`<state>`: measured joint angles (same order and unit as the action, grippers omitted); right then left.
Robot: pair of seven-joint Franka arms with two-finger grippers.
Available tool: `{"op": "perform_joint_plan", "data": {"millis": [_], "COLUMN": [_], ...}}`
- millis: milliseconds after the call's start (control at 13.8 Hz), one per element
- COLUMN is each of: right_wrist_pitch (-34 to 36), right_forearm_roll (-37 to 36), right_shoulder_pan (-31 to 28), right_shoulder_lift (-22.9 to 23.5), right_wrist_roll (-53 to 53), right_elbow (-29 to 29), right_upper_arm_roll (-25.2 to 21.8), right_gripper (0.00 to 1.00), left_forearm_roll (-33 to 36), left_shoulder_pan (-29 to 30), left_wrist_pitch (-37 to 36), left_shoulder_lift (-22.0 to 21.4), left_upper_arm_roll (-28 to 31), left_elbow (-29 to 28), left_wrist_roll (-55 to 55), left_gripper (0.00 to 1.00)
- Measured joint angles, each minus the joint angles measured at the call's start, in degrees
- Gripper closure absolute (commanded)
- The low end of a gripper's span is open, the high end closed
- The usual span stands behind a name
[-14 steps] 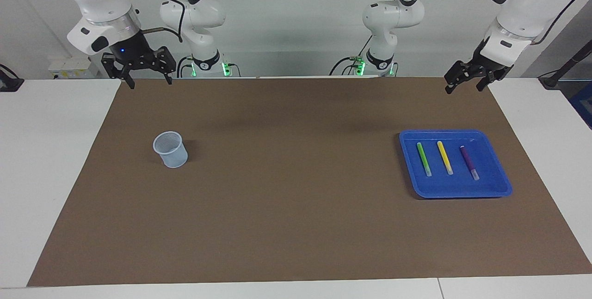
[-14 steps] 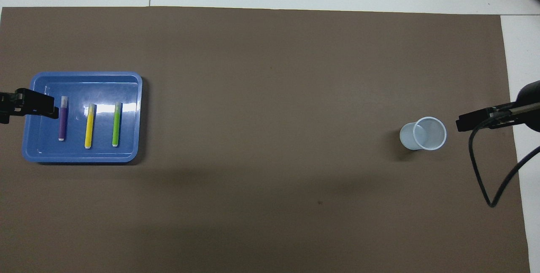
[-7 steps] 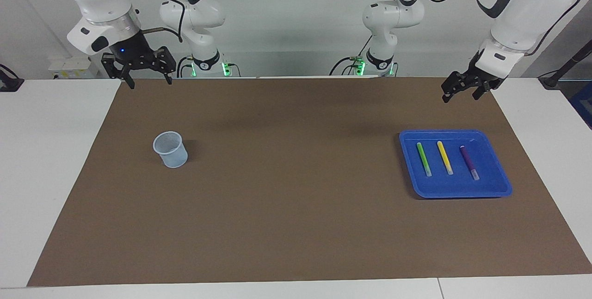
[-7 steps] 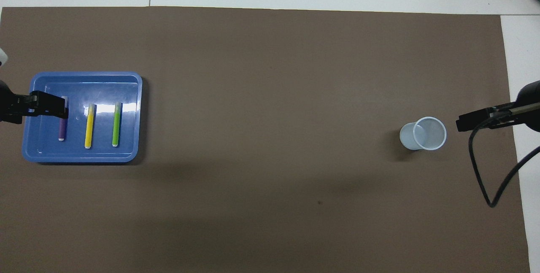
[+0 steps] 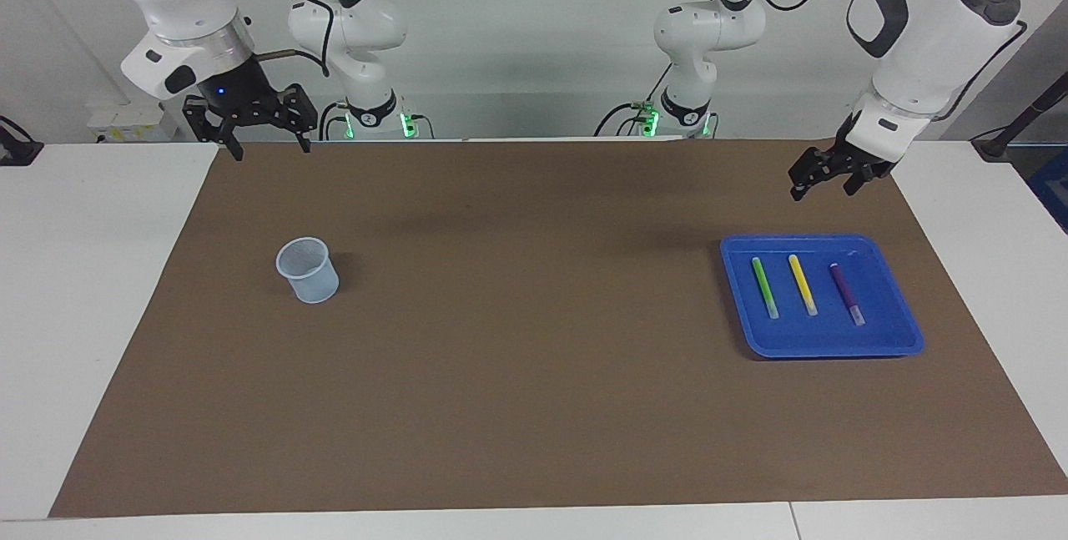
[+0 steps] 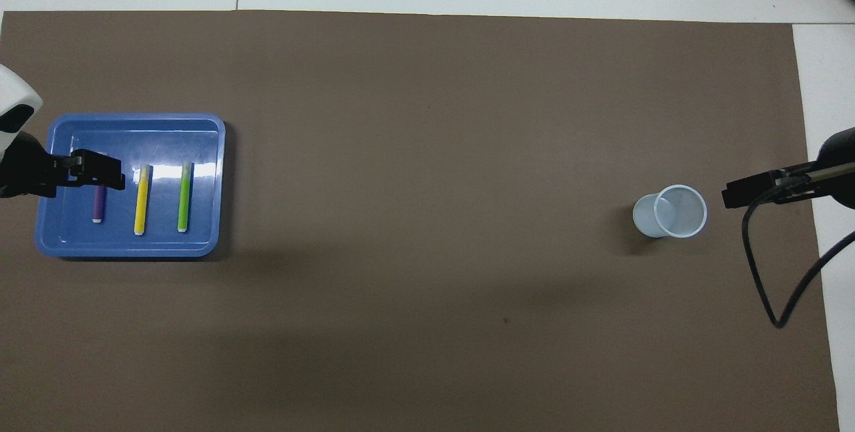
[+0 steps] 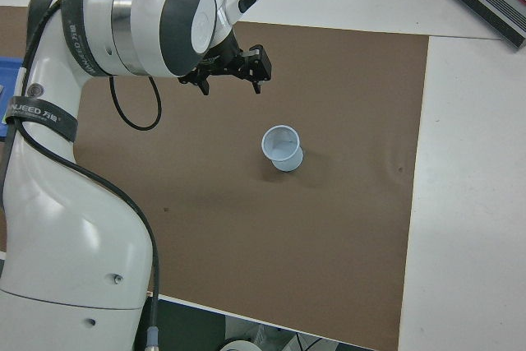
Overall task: Transfer and insert pens with both arms
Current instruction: 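Move the left gripper over the green pen in the tray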
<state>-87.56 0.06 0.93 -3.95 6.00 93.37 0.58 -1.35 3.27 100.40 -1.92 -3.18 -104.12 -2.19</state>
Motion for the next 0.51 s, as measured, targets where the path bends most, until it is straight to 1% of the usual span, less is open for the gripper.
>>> {"op": "perform_joint_plan", "data": {"millis": [218,509], "right_wrist_pitch": [0.00,0.00], "right_forearm_roll": [0.00,0.00], "right_shoulder_pan": [0.00,0.00], "right_shoulder_lift": [0.00,0.00], "right_wrist_roll": [0.00,0.00], "right_elbow": [0.00,0.00], "right_upper_arm_roll": [0.00,0.00], "right_gripper": [0.00,0.00], "left_forearm_roll": [0.00,0.00], "left_shoulder_pan": [0.27,1.37], "left_wrist_pitch": [3.34,6.65], "left_shoulder_lift": [0.32,2.44], "left_upper_arm_roll": [0.03,0.06], "left_elbow": [-3.18,-4.57], "left_wrist_roll": [0.00,0.07], "left_gripper": [0.00,0.00]}}
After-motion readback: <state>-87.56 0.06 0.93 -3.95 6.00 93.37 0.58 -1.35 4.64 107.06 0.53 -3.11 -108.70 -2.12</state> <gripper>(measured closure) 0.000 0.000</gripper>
